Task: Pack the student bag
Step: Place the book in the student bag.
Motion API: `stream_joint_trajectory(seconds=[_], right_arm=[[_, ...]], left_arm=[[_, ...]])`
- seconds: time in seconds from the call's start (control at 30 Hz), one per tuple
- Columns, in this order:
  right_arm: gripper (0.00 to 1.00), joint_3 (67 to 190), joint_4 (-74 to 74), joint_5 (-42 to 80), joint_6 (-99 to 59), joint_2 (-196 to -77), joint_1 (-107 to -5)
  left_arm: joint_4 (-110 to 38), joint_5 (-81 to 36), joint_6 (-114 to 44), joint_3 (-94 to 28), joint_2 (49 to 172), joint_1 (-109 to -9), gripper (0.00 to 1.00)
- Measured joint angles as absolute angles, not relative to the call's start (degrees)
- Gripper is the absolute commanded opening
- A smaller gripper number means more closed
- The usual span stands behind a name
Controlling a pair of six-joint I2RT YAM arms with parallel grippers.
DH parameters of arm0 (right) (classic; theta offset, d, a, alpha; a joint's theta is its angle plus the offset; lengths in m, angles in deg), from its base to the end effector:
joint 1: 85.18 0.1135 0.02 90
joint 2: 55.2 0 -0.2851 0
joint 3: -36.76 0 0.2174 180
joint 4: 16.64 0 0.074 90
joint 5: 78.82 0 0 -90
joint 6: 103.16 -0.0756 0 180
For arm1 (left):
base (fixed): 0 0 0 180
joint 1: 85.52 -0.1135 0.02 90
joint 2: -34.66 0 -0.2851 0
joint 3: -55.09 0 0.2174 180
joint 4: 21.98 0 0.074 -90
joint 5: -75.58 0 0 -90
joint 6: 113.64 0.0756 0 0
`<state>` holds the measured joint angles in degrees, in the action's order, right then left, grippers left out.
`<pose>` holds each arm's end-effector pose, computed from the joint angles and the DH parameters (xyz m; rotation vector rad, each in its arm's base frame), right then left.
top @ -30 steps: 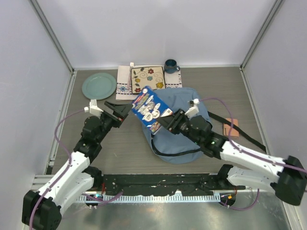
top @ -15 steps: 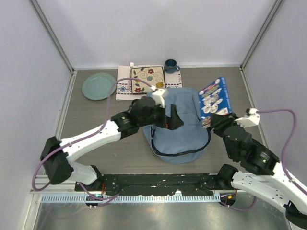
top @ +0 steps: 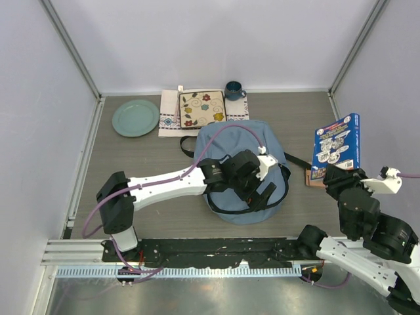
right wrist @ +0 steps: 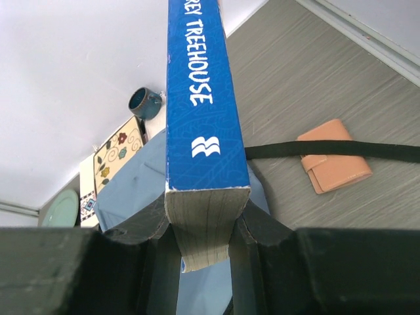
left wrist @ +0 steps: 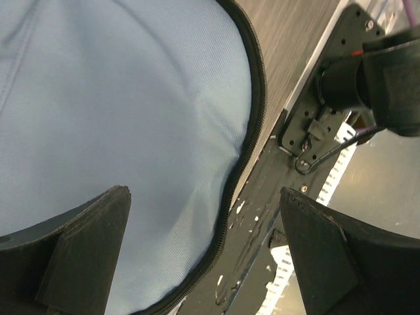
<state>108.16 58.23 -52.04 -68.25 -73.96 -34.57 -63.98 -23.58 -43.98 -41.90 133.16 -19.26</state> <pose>0.0407 -0.0567 0.3371 0.7309 1.5894 0.2645 0.1449 -0.3593 0.2874 1.0594 2.2792 -0.8864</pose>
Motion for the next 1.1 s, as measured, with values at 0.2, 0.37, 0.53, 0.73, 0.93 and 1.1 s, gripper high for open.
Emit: stream_joint_trajectory(seconds=[0.2,0.37,0.53,0.73,0.93,1.1], right_arm=[[0.01,108.20,61.16,-51.72,-70.34,-73.94,-34.57],[0.01,108.20,61.66,-51.48,-71.46,-73.98,-34.57],[0.01,108.16,61.66,-50.95,-72.49,-73.98,-34.57],[0.01,108.05,61.66,-50.56,-73.34,-73.98,-34.55],[0.01,107.35,61.64,-50.41,-73.60,-73.98,-34.57],[0.01,106.52,61.64,-50.12,-73.80,-73.98,-34.57]], left_arm=[[-68.04,-23.26,-40.94,-43.45,134.32,-16.95,0.98],[-69.73,-21.42,-39.82,-43.58,135.15,-15.53,0.90],[-70.25,-19.74,-39.43,-43.58,136.57,-15.00,0.74],[-71.95,-17.99,-38.47,-44.02,137.12,-14.74,0.66],[-73.27,-14.56,-37.94,-44.61,137.38,-12.60,0.39],[-74.36,-12.96,-37.66,-45.64,138.65,-11.24,0.08]])
